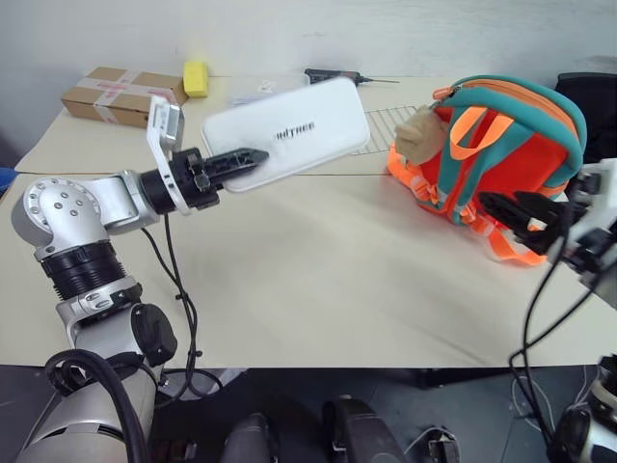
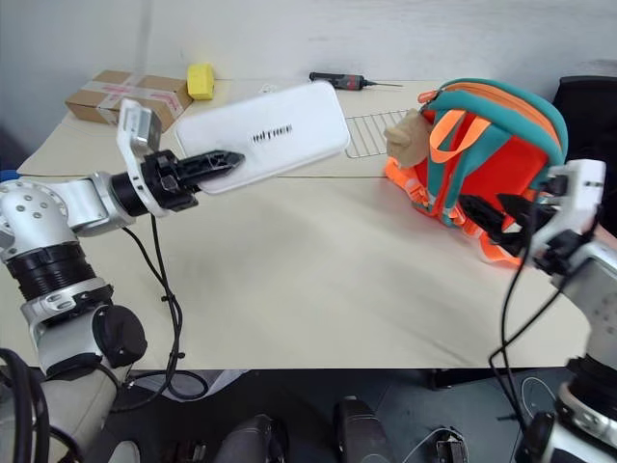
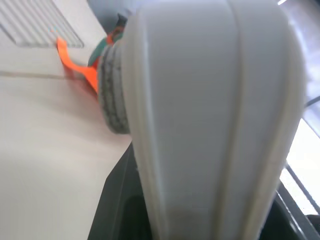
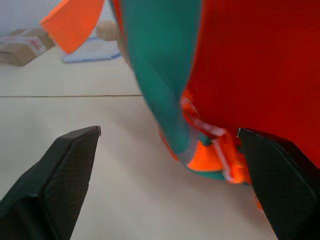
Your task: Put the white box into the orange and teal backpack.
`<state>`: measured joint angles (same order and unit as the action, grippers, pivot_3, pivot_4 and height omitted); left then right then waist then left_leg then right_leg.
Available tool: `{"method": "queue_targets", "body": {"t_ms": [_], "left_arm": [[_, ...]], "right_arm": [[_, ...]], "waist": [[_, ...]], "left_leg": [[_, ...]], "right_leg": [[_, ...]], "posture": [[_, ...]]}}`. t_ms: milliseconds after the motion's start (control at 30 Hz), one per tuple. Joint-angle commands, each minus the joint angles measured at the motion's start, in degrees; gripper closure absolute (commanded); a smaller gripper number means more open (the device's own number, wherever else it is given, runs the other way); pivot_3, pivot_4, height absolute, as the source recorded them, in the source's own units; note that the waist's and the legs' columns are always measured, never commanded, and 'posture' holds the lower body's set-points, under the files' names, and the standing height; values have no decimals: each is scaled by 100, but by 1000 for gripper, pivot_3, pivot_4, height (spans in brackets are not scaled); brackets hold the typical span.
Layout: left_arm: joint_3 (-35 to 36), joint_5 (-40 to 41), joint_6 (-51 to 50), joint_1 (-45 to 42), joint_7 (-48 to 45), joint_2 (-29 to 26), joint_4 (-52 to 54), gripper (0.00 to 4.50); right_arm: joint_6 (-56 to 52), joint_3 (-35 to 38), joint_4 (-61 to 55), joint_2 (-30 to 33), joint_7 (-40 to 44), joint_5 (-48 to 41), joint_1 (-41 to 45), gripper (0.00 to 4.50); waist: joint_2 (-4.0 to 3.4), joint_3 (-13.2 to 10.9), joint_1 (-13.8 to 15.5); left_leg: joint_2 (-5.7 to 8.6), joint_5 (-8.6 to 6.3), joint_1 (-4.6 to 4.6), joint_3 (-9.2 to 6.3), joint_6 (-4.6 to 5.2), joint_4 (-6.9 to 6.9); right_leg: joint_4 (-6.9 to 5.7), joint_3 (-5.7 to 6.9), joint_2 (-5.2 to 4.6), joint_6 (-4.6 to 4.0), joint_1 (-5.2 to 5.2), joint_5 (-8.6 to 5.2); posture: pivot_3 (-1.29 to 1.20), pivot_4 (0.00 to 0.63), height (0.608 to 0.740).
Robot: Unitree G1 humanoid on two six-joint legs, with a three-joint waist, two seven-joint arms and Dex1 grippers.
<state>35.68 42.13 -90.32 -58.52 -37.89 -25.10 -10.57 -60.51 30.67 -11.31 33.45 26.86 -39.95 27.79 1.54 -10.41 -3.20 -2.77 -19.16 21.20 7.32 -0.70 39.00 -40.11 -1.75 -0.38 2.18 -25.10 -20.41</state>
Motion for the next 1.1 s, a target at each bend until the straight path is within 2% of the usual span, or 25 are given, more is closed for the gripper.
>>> {"method": "queue_targets", "body": {"t_ms": [33,133,367,467,567,733,833,867,933,1033,1100], "left_arm": [[355,408,361,-235,50,-73,318,3166],[215,608,426,-112,-6,-207,637,3166],[-76,735,648,305,136,-475,1018,3166],[-278,656,994,558,114,-625,1148,3166],[-441,556,1463,736,120,-762,1166,3166],[-592,518,2007,878,106,-931,1071,3166],[-724,428,2667,947,-81,-977,1124,3166],[-776,400,2929,976,-190,-990,1171,3166],[-883,477,3218,992,-514,-1070,1176,3166],[-965,641,3345,697,-871,-1179,775,3166],[-1025,709,3382,555,-1074,-1235,585,3166]], "right_arm": [[701,-460,697,-121,-266,483,550,0],[1331,-827,1650,-263,-398,923,1153,0],[2649,-1286,3566,-539,31,1402,2136,0],[3079,-1386,4131,-597,350,1488,2412,592],[3182,-1405,4283,-578,666,1430,2531,1628],[2715,-1418,3463,-469,1429,966,2291,3286],[1852,-1467,2278,-198,2120,254,1900,4311],[1560,-1487,1837,-66,2336,-9,1739,4491],[952,-1493,920,260,2608,-561,1391,4491],[-179,-1171,-313,661,2533,-1787,855,4491],[-574,-957,-802,911,2569,-2470,557,4491]], "waist": [[-1,-1,-6],[-1,-1,-11],[-1,-1,-77],[-2,-1,-159],[-2,-2,-177],[-4,-3,-183],[-5,-3,-157],[-5,-3,-152],[-5,-3,-122],[-5,-3,-100],[-5,-3,-71]], "left_leg": [[1,0,4,1,0,5],[5,0,9,3,1,5],[1,0,9,2,1,6],[2,0,9,2,1,5],[0,0,9,2,1,0],[-1,0,10,1,1,-3],[-1,0,12,-1,1,-2],[-1,0,12,-4,1,-2],[-1,0,17,-10,1,-2],[-1,0,23,-19,1,4],[-2,0,24,-24,1,6]], "right_leg": [[-1,0,-1,0,-2,0],[2,-3,-6,0,-5,0],[-2,0,-3,0,-8,0],[-3,-1,-4,0,-7,0],[-2,1,-2,0,-8,0],[-2,0,-1,0,-13,0],[-2,0,-2,0,-13,0],[-2,2,-2,0,-12,0],[3,6,-4,0,-12,0],[4,9,-4,0,-10,0],[3,15,-4,0,-10,0]], "posture": [[0,150,740],[0,150,740],[0,150,740],[0,150,740],[0,150,740],[0,150,740],[0,150,740],[0,150,740],[0,150,740],[0,150,740],[0,150,740]]}}
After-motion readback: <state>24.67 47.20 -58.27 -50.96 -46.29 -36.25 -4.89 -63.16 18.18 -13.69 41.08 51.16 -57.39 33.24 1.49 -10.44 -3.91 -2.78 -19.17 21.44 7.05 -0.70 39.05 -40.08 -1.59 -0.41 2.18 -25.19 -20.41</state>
